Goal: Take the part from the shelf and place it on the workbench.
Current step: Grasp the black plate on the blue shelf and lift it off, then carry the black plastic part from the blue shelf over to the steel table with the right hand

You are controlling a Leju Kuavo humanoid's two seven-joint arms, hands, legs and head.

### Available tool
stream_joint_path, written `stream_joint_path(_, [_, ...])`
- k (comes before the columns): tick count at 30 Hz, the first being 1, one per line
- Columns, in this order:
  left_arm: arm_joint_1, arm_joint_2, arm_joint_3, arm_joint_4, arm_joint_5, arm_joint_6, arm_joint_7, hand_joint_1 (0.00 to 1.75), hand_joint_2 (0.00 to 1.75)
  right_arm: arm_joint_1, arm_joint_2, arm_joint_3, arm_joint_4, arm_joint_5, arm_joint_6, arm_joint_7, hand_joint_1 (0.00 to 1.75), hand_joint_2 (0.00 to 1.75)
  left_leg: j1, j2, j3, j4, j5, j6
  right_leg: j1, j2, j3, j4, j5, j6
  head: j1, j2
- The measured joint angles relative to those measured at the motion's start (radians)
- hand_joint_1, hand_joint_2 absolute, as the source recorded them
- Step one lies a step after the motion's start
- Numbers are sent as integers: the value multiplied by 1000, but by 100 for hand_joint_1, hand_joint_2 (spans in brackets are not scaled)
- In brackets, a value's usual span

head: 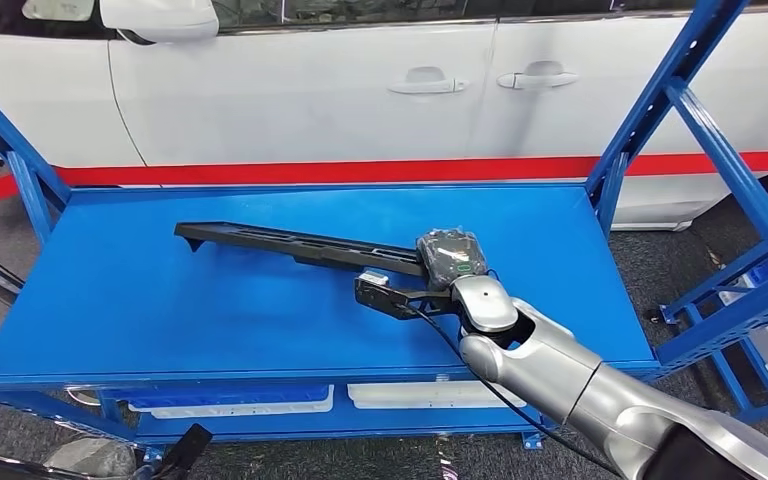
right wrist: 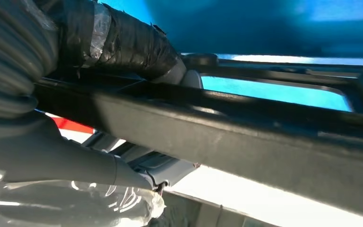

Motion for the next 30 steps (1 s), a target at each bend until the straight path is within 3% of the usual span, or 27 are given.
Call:
stream_joint_path(1, [0, 0, 3, 0, 1, 10, -2, 0, 175, 2, -4, -1, -14, -4, -12, 1, 175, 175, 0, -1, 0, 1, 0, 0, -1, 0, 1, 0, 11, -1, 0, 0])
stream_joint_path(2, [0, 0, 6, 0, 1, 24, -1, 0, 175, 3, -9, -4, -30, -8, -25, 3, 175, 175, 0, -2, 0, 2, 0, 0, -1, 0, 20, -38, 38, -3, 0, 0])
stream_joint_path(4, [0, 0, 12, 0, -2, 49, 8, 0, 175, 3, -19, -12, -72, -16, -57, 8, 175, 175, -2, -5, -1, 6, -3, -3, 1, 0, 87, -174, 100, -11, 1, 0])
stream_joint_path(5, [0, 0, 15, 0, -3, 56, 14, 0, 175, 3, -23, -17, -98, -19, -77, 12, 175, 175, -4, -5, -3, 8, -4, -7, 3, 0, 112, -227, 117, -15, 0, 0])
stream_joint_path(6, [0, -1, 16, 0, -2, 62, 19, 0, 175, 4, -27, -23, -125, -21, -96, 15, 175, 175, -5, -5, -6, 9, -4, -11, 5, 1, 126, -259, 123, -18, -1, 0])
stream_joint_path(9, [0, -1, 25, 0, 4, 73, 31, 0, 175, 8, -36, -42, -214, -25, -143, 26, 175, 175, -6, -3, -10, 7, -4, -28, 5, 2, 130, -277, 124, -29, -1, 0])
stream_joint_path(11, [1, -2, 30, 0, 5, 80, 36, 0, 175, 10, -42, -56, -270, -28, -168, 30, 175, 175, -4, -2, -25, 43, -32, -39, 0, 1, 134, -285, 128, -39, -5, 0])
stream_joint_path(12, [1, -2, 32, 1, 6, 85, 41, 0, 175, 12, -44, -63, -297, -31, -186, 30, 175, 175, -3, -2, -46, 90, -59, -43, -1, 0, 135, -287, 129, -42, -7, 0])
stream_joint_path(14, [1, -3, 38, 1, 11, 102, 51, 0, 175, 20, -48, -81, -355, -38, -229, 28, 175, 175, -2, -2, -104, 220, -117, -49, 0, 0, 135, -286, 128, -47, -9, 0])
stream_joint_path(15, [2, -3, 43, 1, 12, 110, 57, 0, 175, 25, -51, -91, -387, -43, -248, 28, 175, 175, -2, -2, -127, 266, -128, -51, 0, 1, 136, -285, 127, -48, -9, 0])
stream_joint_path(16, [2, -3, 47, 1, 13, 115, 61, 0, 175, 30, -54, -101, -420, -52, -265, 28, 175, 175, -2, -2, -135, 280, -120, -51, 0, 1, 137, -284, 125, -49, -9, 0])
stream_joint_path(17, [3, -3, 50, 1, 13, 117, 65, 0, 175, 36, -57, -113, -453, -65, -283, 27, 175, 175, -1, -1, -125, 254, -93, -51, 0, 2, 138, -281, 123, -48, -9, 0])
stream_joint_path(19, [2, -3, 54, 1, 14, 119, 73, 0, 175, 50, -62, -140, -516, -108, -329, 14, 175, 175, -1, -1, -68, 130, -25, -47, 0, 3, 142, -276, 115, -43, -9, 0])
stream_joint_path(20, [2, -3, 59, 1, 14, 121, 79, 0, 175, 57, -64, -155, -543, -136, -356, 2, 175, 175, -3, -2, -40, 72, -6, -44, 2, 4, 142, -272, 112, -40, -9, 0])
stream_joint_path(22, [0, -3, 69, 1, 16, 128, 88, 0, 175, 73, -66, -182, -592, -195, -406, -24, 175, 175, -6, -3, -16, 24, -5, -36, 6, 5, 138, -270, 110, -31, -8, 0])
stream_joint_path(25, [0, -4, 85, 1, 19, 149, 101, 0, 175, 92, -75, -212, -653, -263, -444, -42, 175, 175, -3, -3, -12, 11, -3, -20, 7, 5, 135, -266, 101, -18, -7, 0])
stream_joint_path(27, [-1, -5, 95, 1, 20, 176, 112, 0, 175, 103, -84, -227, -686, -297, -455, -45, 175, 175, 1, -1, -9, 4, 2, -8, 6, 4, 107, -203, 59, -8, -4, 0])
stream_joint_path(29, [-2, -5, 103, 1, 21, 204, 119, 0, 175, 118, -94, -239, -716, -337, -469, -52, 175, 175, -1, 0, -10, 4, 4, -3, 4, 3, 49, -74, -4, -1, -2, 0])
stream_joint_path(30, [-2, -6, 108, 1, 22, 213, 121, 0, 175, 127, -99, -245, -731, -360, -478, -58, 175, 175, -1, 0, -11, 5, 4, -3, 3, 2, 24, -19, -22, 1, -2, 0])
